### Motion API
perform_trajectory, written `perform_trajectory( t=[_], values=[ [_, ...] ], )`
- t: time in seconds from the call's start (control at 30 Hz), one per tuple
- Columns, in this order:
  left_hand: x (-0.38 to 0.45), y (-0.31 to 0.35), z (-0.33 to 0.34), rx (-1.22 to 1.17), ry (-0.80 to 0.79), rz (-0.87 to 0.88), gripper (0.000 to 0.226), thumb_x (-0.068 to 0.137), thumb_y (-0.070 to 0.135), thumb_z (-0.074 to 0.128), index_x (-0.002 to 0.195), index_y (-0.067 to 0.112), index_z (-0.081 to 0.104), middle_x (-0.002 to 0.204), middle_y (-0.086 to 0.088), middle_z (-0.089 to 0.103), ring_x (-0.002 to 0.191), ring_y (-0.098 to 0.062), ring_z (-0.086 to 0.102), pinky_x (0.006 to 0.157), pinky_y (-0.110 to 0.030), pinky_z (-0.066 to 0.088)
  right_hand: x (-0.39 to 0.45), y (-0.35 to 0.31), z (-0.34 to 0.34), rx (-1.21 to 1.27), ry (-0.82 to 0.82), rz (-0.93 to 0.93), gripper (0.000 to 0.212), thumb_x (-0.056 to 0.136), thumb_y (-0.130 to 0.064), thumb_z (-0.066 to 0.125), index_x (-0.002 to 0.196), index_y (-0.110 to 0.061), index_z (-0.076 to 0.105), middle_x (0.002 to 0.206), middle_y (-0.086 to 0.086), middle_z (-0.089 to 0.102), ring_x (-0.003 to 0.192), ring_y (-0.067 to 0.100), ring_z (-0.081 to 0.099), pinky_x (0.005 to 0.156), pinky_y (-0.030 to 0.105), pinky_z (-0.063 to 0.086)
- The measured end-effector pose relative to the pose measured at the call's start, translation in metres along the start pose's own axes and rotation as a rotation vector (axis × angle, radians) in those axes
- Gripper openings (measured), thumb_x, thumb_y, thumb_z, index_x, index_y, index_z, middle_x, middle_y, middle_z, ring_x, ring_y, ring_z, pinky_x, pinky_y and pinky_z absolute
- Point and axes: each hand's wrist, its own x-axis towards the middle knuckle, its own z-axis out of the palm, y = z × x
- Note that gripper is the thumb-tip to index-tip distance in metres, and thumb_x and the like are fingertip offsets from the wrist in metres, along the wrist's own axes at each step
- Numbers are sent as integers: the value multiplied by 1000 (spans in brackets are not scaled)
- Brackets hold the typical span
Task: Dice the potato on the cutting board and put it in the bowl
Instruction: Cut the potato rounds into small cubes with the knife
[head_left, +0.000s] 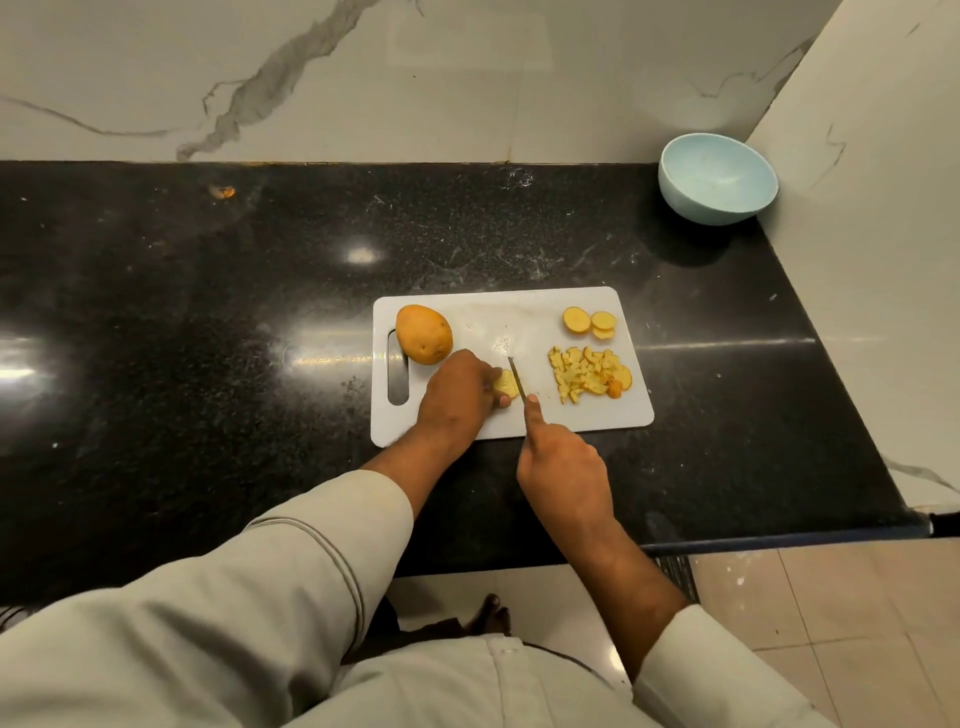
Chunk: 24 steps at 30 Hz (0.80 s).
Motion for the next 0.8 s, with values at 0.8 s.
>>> perform_trajectory(
  t=[0.8],
  values=[
    [1,15,-4,255,-24,17,21,89,18,64,106,7,69,98,-10,66,90,-25,62,71,-27,43,1,0,14,-88,-162,-24,64,98,-21,36,154,-21,5,96,6,59,81,22,60,67,37,49]
  ],
)
